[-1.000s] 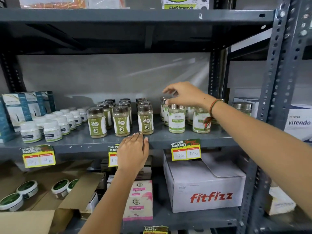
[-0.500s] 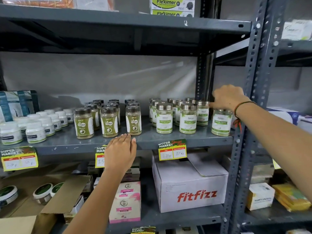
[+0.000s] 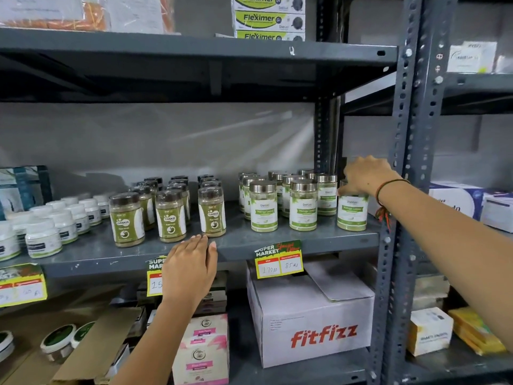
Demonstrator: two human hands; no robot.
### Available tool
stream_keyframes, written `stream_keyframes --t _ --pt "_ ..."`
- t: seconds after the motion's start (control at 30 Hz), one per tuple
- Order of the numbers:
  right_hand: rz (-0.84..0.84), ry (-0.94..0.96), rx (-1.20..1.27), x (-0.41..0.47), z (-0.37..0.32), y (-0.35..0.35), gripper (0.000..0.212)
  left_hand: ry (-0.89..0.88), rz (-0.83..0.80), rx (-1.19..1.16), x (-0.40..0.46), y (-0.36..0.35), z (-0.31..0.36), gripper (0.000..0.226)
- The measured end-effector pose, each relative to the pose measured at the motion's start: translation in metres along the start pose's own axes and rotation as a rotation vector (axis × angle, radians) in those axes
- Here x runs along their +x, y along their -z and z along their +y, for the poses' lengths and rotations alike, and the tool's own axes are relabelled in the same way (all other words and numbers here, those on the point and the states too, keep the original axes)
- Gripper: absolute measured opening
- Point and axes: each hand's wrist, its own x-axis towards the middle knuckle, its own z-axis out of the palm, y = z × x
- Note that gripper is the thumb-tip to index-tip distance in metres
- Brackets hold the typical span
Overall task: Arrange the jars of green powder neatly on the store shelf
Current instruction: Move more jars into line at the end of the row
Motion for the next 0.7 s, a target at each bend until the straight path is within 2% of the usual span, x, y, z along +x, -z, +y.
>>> stream_keyframes --t 0.13,0.3,0.7 --pt "0.01 0.04 0.079 0.01 0.001 -0.007 0.059 -0.009 0.006 0.0 0.001 -0.002 0.0 0.047" --pt "-0.03 0.09 0.2 0.034 0.006 -0.023 0.071 -0.019 0.021 -0.005 0.0 -0.002 -0.001 0.046" --pt "-0.071 0.126 0.309 0.037 0.01 -0.024 0.072 -0.019 0.037 -0.003 0.0 -0.001 0.001 0.047"
